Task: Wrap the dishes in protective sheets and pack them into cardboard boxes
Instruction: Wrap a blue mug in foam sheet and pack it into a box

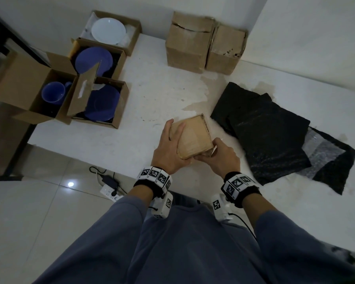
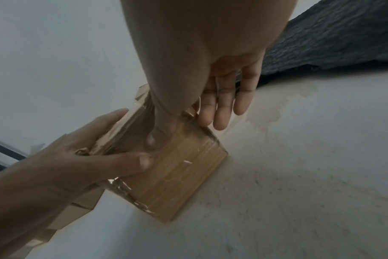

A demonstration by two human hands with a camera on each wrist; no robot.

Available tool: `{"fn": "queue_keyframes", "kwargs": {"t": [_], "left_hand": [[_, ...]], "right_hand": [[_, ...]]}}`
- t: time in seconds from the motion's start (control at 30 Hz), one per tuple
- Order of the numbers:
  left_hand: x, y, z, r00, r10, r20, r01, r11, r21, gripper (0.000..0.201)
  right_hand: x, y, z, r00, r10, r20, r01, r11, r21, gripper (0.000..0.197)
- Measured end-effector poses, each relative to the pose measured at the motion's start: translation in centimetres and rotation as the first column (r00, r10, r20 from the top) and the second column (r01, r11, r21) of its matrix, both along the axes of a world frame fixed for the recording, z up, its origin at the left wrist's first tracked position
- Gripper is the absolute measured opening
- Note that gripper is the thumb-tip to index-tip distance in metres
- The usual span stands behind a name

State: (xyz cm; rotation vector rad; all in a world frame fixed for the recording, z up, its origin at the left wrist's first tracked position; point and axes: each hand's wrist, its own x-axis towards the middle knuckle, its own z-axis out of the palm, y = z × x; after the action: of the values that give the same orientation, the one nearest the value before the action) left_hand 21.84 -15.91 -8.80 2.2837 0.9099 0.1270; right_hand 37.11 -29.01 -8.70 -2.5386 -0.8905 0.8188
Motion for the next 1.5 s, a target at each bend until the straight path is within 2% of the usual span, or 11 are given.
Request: {"fn": "queue_keyframes", "kwargs": {"t": [0.4, 0.57, 0.63, 0.73, 0.83, 0.93, 1.0, 1.1, 1.2, 1.43, 1.5], "left_hand": [[0.0, 0.1, 0.1, 1.000, -0.013, 0.018, 0.013, 1.000, -0.012, 0.121], [-0.1, 0.2, 0.0, 0.999, -0.030, -0.035, 0.031, 0.999, 0.044, 0.122], [0.1, 0.2, -0.2, 0.996, -0.028, -0.084, 0.038, 0.992, 0.121, 0.120], [0.6, 0.4, 0.0, 0.982, 0.032, -0.186, 0.008, 0.978, 0.207, 0.117], [0.9, 1.3, 0.8, 0.982, 0.045, -0.182, 0.004, 0.965, 0.262, 0.110], [1.2, 2.7, 1.0, 0.990, -0.036, -0.133, 0.077, 0.943, 0.323, 0.085], [1.8, 3.8, 0.6, 0.988, -0.067, -0.141, 0.109, 0.942, 0.319, 0.075], [2.7, 5.4, -0.2, 0.977, -0.069, -0.201, 0.141, 0.919, 0.368, 0.081], [3.5, 7.6, -0.8, 0.978, -0.022, -0.206, 0.106, 0.906, 0.409, 0.081], [5.7, 15.3, -0.7, 0.965, 0.103, -0.243, 0.006, 0.912, 0.410, 0.081], [6.3, 17.6, -0.4, 0.957, 0.098, -0.272, 0.022, 0.914, 0.406, 0.079]], "right_hand": [[1.2, 0.9, 0.4, 0.984, 0.158, 0.081, -0.152, 0.985, -0.078, 0.066], [1.8, 1.5, 0.3, 0.974, 0.218, 0.067, -0.210, 0.972, -0.101, 0.066], [2.2, 2.0, 0.5, 0.971, 0.231, 0.056, -0.226, 0.970, -0.095, 0.063], [3.1, 3.2, 1.0, 0.978, 0.204, 0.053, -0.201, 0.978, -0.055, 0.059], [4.5, 5.0, 0.9, 0.992, 0.116, 0.038, -0.116, 0.993, -0.015, 0.056], [5.6, 6.9, 0.7, 1.000, 0.023, 0.015, -0.024, 0.998, 0.063, 0.047], [6.3, 8.1, 0.6, 1.000, 0.002, -0.019, 0.000, 0.995, 0.101, 0.039], [7.5, 9.4, 0.3, 0.997, 0.019, -0.076, -0.011, 0.995, 0.101, 0.032], [8.8, 9.8, 0.0, 0.994, 0.027, -0.110, -0.017, 0.996, 0.086, 0.027], [10.9, 9.5, -2.0, 0.985, 0.022, -0.173, -0.016, 0.999, 0.037, 0.019], [11.1, 9.6, -2.7, 0.981, 0.033, -0.193, -0.035, 0.999, -0.007, 0.019]]}}
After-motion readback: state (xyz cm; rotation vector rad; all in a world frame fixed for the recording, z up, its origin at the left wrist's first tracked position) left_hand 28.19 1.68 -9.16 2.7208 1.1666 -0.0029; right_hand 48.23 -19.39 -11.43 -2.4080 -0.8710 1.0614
